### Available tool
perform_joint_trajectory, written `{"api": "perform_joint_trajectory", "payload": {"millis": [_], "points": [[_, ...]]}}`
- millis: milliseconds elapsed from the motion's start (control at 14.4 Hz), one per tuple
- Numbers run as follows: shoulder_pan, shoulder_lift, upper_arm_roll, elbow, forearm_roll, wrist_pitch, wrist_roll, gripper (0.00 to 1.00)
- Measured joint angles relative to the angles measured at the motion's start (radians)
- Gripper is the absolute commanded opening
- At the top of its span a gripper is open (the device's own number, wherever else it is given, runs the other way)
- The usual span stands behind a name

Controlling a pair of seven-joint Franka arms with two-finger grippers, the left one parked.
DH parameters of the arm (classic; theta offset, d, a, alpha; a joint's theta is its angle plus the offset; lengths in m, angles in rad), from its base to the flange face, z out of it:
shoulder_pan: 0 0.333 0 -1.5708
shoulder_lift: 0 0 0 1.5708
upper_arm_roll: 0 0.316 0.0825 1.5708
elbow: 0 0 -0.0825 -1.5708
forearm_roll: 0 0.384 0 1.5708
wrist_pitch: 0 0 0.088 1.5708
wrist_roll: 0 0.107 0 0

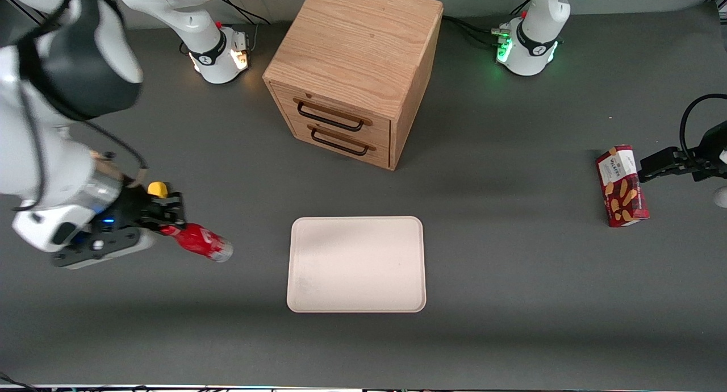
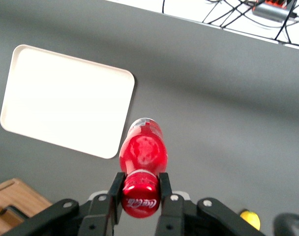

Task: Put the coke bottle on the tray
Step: 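Lift the bottle and carry it toward the cream tray, then lower the bottle onto the tray's edge and open the right gripper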

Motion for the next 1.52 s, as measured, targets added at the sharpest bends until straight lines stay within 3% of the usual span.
{"api": "perform_joint_trajectory", "payload": {"millis": [277,415,831,1523], "points": [[0.043,0.087,0.146,-0.001,-0.170,0.096,0.205,0.00],[0.049,0.147,0.184,-0.002,-0.211,0.174,0.246,0.00],[0.053,0.303,0.189,-0.001,-0.230,0.369,0.249,0.00],[0.053,0.356,0.190,-0.013,-0.232,0.382,0.278,0.00]]}}
